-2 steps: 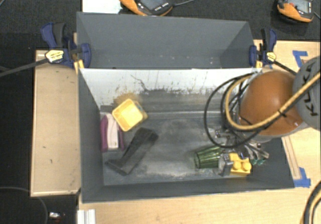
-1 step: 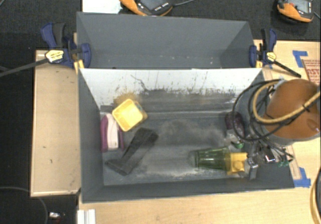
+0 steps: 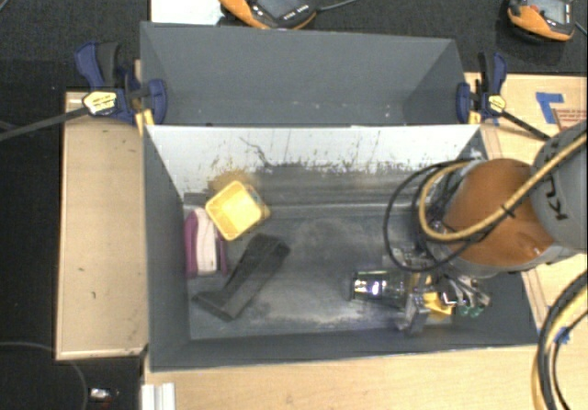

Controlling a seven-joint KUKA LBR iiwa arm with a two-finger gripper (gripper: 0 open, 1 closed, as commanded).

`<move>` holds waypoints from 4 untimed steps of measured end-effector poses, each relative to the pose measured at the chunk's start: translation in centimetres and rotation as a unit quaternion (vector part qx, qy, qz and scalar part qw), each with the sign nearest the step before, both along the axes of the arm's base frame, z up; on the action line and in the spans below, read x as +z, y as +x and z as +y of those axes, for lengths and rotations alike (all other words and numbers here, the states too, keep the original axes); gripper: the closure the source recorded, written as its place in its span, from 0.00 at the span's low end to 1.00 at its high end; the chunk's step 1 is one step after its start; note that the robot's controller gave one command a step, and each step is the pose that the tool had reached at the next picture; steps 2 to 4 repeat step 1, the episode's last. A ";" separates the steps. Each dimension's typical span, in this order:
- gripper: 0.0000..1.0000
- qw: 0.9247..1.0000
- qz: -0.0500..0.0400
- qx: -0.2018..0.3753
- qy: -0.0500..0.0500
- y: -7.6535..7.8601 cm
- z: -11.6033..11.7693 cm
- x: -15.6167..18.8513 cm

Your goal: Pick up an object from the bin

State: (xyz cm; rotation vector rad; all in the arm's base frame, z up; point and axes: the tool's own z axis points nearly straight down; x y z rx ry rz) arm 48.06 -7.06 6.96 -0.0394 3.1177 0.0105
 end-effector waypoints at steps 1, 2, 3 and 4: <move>1.00 0.997 0.006 0.079 -0.005 0.7 0.6 0.1; 1.00 0.997 0.006 0.079 -0.005 0.7 0.6 0.1; 1.00 0.997 0.006 0.079 -0.005 0.7 0.6 0.1; 1.00 0.997 0.006 0.079 -0.005 0.7 0.6 0.1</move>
Offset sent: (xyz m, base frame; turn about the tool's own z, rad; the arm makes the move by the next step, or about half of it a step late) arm 0.0000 0.0000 0.0000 0.0000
